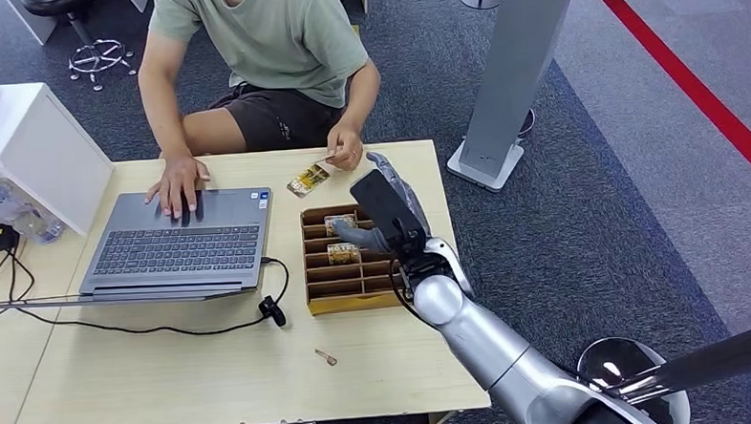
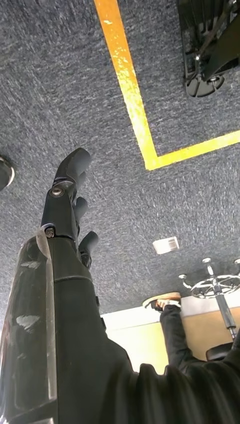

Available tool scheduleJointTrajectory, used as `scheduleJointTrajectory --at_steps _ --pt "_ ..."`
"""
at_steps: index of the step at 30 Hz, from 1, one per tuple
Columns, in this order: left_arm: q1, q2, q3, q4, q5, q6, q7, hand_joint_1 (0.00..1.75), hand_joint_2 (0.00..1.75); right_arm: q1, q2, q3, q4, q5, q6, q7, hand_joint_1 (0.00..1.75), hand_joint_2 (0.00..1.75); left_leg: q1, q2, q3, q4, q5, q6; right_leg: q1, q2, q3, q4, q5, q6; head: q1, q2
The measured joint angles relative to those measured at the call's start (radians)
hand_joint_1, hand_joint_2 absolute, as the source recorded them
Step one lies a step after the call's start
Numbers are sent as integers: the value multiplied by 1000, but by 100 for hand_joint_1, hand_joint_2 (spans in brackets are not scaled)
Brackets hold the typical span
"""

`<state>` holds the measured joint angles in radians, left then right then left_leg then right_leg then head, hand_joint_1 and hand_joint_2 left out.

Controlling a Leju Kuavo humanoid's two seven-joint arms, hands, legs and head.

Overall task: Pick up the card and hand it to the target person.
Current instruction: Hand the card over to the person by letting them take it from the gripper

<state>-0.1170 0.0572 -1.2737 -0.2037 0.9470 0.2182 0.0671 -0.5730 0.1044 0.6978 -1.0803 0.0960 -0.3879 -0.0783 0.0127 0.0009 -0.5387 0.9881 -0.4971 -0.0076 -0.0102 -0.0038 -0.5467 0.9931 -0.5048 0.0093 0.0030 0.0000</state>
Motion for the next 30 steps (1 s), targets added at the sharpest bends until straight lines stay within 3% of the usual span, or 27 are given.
scheduleJointTrajectory --at_steps 5,9,17,30 --pt "3 1 2 0 0 0 -5 0 175 152 -66 -21 -146 -142 116 -2 0 175 0 0 0 0 0 0 0 0 0 0 0 0 -1 0" --pt "4 2 5 0 3 4 -15 0 175 254 -110 -22 -241 -165 156 9 0 175 0 0 0 0 0 0 0 0 0 0 0 0 -1 0" --pt "4 6 8 0 14 6 -16 0 175 371 -166 -27 -372 -91 137 19 0 175 0 0 0 0 0 0 0 0 1 0 0 0 0 0" --pt "4 8 15 0 19 12 -2 0 175 440 -192 -46 -455 9 102 -37 0 175 0 0 0 0 0 0 0 0 1 0 0 0 0 0"
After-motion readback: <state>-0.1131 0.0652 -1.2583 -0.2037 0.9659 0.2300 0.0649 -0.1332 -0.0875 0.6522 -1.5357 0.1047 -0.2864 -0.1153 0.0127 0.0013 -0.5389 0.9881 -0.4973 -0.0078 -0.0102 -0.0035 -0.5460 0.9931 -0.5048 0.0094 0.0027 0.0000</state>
